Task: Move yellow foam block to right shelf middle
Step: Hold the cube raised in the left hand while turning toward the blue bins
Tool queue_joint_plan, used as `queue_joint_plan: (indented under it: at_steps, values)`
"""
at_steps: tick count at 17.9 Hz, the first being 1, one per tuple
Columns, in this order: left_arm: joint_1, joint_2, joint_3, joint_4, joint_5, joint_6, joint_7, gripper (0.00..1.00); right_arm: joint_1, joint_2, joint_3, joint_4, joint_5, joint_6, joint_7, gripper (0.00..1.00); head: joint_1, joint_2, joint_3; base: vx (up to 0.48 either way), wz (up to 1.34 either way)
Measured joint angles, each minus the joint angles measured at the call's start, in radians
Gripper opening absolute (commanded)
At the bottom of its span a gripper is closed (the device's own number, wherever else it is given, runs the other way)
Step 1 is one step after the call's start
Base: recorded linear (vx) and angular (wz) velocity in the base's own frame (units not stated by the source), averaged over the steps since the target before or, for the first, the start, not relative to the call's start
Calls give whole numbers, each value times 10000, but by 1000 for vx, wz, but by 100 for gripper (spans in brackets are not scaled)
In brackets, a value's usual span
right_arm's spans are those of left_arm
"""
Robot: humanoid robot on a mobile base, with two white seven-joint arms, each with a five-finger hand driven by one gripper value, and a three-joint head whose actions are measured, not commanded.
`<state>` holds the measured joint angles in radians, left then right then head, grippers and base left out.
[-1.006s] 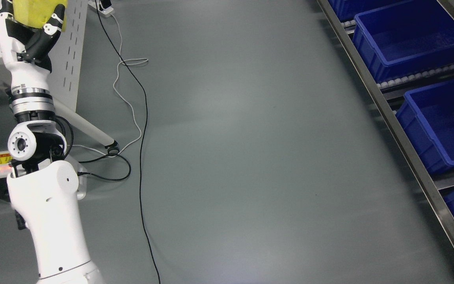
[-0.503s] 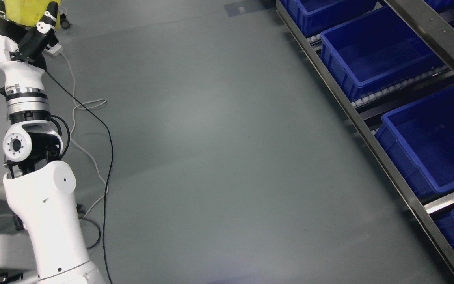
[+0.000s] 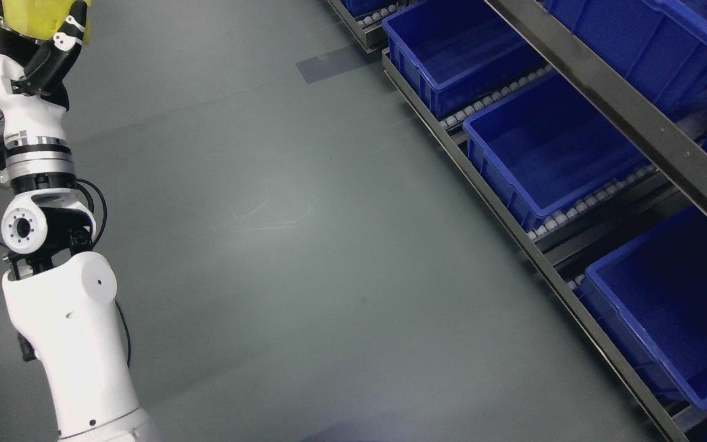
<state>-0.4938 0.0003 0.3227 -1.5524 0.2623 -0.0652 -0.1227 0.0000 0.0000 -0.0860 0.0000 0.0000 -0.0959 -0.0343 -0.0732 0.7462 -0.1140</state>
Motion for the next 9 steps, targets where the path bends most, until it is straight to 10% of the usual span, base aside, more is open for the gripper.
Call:
queue_joint_plan:
  at_steps: [9]
  values:
    - [-414,-1,-674,-706,0,8,-528,45,-2,0,0,0,0,0,0,100,0,0,0,500,-413]
